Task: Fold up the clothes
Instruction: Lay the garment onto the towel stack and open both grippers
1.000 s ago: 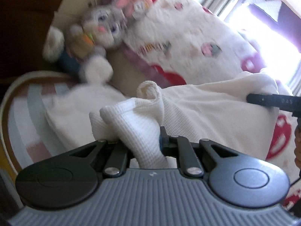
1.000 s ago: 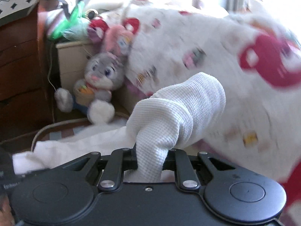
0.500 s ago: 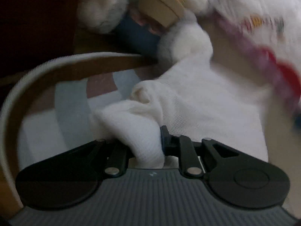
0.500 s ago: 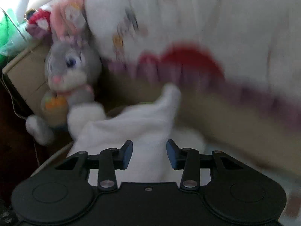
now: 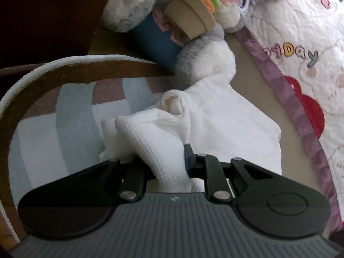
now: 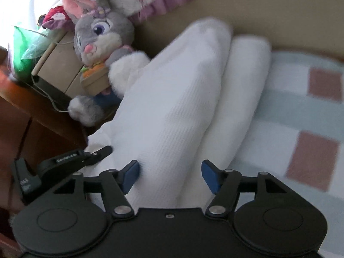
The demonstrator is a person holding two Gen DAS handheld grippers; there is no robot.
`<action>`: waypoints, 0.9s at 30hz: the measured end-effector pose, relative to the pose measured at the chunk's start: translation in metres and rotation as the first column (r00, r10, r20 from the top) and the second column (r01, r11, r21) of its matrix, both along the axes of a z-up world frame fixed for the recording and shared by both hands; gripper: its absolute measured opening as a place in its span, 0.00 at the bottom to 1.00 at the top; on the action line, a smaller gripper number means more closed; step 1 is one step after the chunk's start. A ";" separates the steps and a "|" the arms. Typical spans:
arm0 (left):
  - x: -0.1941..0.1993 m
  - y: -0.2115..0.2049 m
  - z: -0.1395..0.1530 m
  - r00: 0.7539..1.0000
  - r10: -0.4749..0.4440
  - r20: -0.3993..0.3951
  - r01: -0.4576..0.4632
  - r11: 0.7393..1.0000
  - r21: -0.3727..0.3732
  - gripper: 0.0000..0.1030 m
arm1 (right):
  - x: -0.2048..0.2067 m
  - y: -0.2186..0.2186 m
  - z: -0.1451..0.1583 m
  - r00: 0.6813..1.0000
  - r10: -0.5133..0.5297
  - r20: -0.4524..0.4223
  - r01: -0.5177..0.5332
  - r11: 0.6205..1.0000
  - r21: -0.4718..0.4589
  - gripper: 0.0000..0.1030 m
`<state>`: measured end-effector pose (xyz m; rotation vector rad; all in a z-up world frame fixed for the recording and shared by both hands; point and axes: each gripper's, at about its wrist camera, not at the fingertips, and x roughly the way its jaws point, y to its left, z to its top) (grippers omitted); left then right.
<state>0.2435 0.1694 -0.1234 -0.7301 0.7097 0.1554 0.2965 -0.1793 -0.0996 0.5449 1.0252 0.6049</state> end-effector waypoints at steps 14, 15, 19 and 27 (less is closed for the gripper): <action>-0.003 0.014 -0.002 0.989 -0.128 -0.080 0.124 0.991 -0.048 0.15 | -0.059 0.044 -0.001 0.991 0.096 0.096 -0.095 0.995 -0.015 0.43; -0.005 0.011 0.000 0.990 -0.117 -0.078 0.114 0.993 -0.040 0.15 | -0.060 0.040 -0.012 0.994 0.081 0.077 -0.080 0.997 -0.006 0.46; -0.013 0.012 0.010 0.989 -0.113 -0.093 0.113 0.994 0.003 0.18 | -0.061 0.004 -0.024 1.000 -0.010 0.017 0.007 0.989 0.145 0.53; -0.018 0.029 -0.004 0.997 -0.024 -0.075 0.014 0.991 -0.132 0.18 | -0.009 -0.049 -0.034 0.947 -0.321 0.002 0.315 0.929 0.193 0.81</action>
